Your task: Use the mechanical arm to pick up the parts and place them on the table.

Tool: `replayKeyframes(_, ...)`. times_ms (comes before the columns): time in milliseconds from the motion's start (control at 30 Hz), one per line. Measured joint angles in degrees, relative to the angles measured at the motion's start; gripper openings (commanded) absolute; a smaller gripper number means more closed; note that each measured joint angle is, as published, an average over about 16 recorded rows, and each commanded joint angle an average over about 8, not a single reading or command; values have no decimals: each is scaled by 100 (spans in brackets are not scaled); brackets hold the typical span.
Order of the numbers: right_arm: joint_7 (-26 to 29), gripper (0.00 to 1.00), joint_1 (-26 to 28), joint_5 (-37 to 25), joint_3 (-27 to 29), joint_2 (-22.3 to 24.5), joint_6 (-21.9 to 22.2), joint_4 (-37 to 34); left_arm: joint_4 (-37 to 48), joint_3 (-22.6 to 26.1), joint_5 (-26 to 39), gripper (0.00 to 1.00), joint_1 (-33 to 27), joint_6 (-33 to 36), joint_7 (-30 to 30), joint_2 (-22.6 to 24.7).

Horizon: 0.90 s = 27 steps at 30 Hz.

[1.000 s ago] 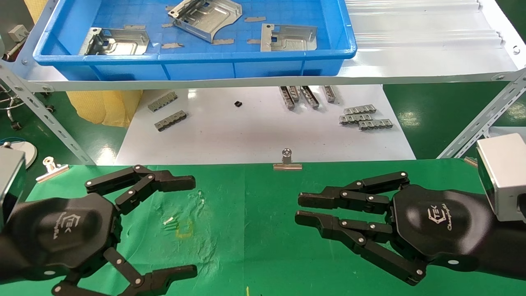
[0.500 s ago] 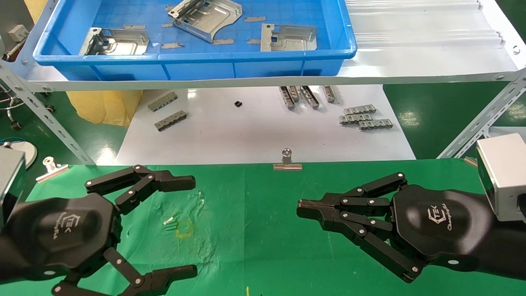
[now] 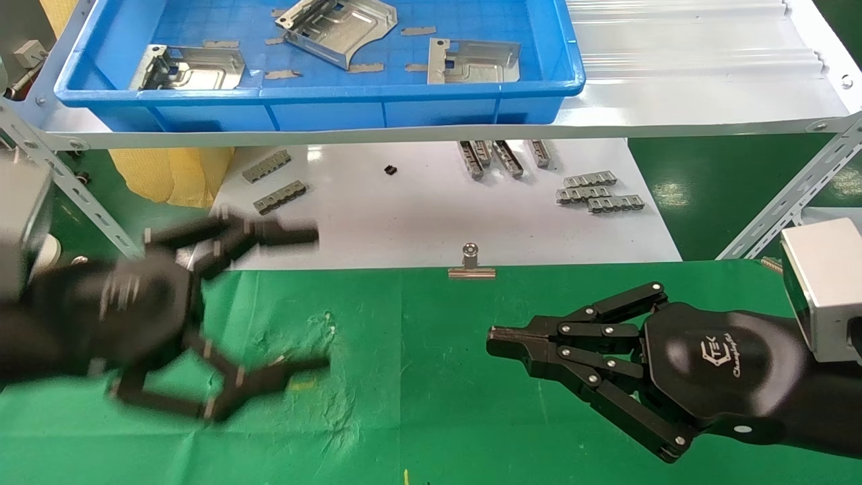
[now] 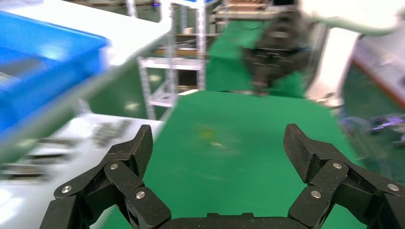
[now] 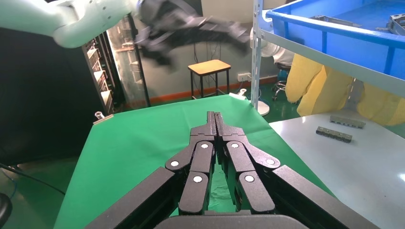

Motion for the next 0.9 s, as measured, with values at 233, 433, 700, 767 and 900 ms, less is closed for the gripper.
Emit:
replayKeyframes(233,0,0,0,0,0,0,0,0,1385,336,838,100,-1414,-276,150,732)
replayKeyframes(433,0,0,0,0,0,0,0,0,3071,614,1578,100,-2577,-1022,549,1589)
replayKeyframes(700,0,8,0,0,0,0,0,0,5098,896,2351,100,-3692,-2730,1031,2737)
replayKeyframes(767,0,33,0,0,0,0,0,0,5477,952,2494,86,-3876,-3160,1089,2969)
replayKeyframes(900,0,83,0,0,0,0,0,0,6046,1055,2715,36,-4128,-3827,1130,3334)
